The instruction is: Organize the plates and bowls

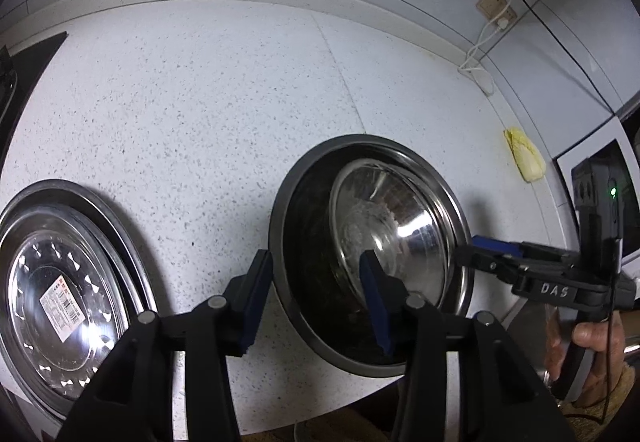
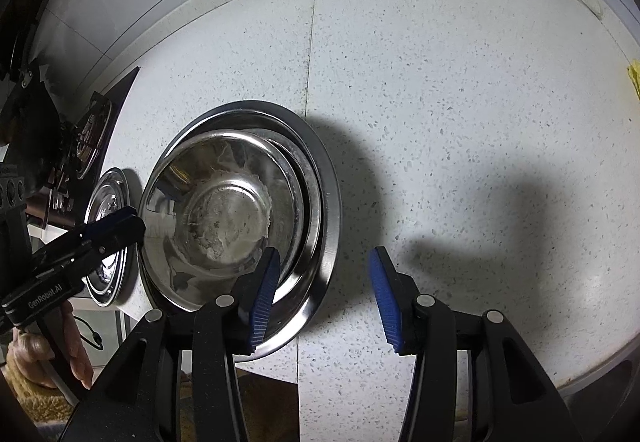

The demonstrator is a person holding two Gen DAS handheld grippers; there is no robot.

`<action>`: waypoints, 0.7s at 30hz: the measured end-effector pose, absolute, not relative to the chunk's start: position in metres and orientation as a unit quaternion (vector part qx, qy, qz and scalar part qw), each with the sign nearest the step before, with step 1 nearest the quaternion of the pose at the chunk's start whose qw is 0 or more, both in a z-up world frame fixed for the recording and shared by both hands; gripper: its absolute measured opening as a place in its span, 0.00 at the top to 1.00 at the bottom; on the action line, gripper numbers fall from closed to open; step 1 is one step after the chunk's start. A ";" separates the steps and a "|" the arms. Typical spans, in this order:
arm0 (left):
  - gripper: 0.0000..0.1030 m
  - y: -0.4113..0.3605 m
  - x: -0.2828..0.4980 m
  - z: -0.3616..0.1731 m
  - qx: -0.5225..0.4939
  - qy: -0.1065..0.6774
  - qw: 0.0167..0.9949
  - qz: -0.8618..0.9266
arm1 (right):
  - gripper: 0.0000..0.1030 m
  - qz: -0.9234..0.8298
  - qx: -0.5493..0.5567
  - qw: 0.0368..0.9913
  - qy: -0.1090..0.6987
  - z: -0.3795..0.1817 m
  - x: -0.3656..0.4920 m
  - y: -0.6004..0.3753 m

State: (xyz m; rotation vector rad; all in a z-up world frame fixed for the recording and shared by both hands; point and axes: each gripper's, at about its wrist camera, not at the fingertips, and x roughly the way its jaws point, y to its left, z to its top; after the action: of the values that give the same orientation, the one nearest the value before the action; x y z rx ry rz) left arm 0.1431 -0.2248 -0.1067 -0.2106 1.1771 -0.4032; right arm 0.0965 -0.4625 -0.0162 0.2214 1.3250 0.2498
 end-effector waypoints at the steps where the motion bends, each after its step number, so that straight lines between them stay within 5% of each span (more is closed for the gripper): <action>1: 0.58 -0.225 0.144 -0.108 -0.100 0.552 0.806 -0.188 | 0.59 0.116 0.104 0.775 0.613 -0.017 0.097 -0.462; 13: 0.59 -0.206 0.156 -0.149 -0.198 0.609 0.746 -0.186 | 0.60 0.116 0.121 0.771 0.615 -0.023 0.097 -0.473; 21: 0.68 -0.205 0.162 -0.158 -0.238 0.615 0.724 -0.202 | 0.71 0.134 0.143 0.764 0.615 -0.028 0.102 -0.472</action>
State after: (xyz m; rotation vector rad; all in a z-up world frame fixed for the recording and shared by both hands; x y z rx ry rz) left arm 0.1617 -0.2047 -0.1581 -0.5259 1.3563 -0.4460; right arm 0.1017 -0.4721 -0.0281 0.3112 1.3363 0.2920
